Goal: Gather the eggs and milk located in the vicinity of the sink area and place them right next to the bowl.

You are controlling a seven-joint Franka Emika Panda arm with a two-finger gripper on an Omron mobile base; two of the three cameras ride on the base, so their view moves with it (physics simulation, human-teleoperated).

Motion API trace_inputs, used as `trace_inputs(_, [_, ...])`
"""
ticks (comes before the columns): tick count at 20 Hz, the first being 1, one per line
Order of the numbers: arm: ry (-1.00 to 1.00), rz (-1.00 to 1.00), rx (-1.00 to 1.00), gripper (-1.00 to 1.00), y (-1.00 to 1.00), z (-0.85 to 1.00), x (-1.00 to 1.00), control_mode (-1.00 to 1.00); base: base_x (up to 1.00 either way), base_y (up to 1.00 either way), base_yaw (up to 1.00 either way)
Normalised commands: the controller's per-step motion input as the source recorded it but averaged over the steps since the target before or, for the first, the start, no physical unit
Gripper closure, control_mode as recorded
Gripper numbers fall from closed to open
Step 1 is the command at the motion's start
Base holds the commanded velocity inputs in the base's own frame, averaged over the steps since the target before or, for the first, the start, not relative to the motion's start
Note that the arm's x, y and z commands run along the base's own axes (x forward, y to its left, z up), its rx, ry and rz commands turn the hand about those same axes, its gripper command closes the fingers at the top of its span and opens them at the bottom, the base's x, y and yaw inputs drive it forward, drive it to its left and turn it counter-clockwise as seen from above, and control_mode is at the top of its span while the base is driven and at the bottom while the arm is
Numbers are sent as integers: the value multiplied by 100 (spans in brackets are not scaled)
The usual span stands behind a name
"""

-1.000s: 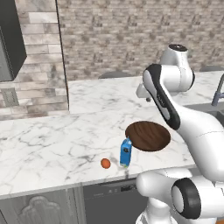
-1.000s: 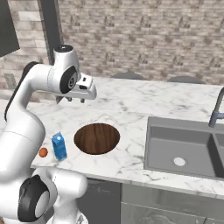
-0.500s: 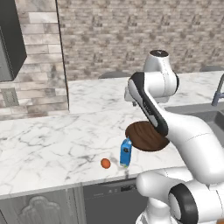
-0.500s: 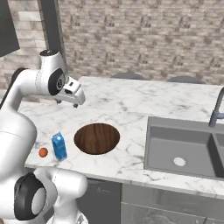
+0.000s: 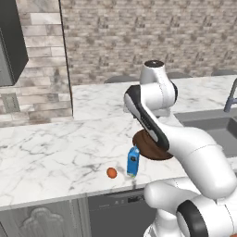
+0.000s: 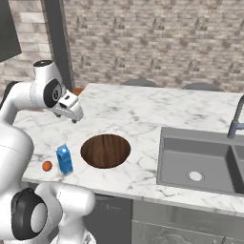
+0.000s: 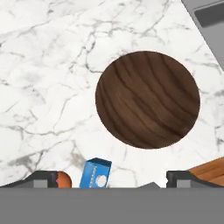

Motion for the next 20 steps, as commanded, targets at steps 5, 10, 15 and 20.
trace_inputs(5, [11,-9,0,-100,21,-35,-7,-100,0,0,0])
trace_inputs(10, [8,-3,0,-100,28,-37,-1,-100,0,0,0])
trace_inputs(15, [7,0,0,-100,35,-40,0,-100,0,0,0])
trace_inputs(20, [5,-1,0,-100,17,-26,0,-100,0,0,0])
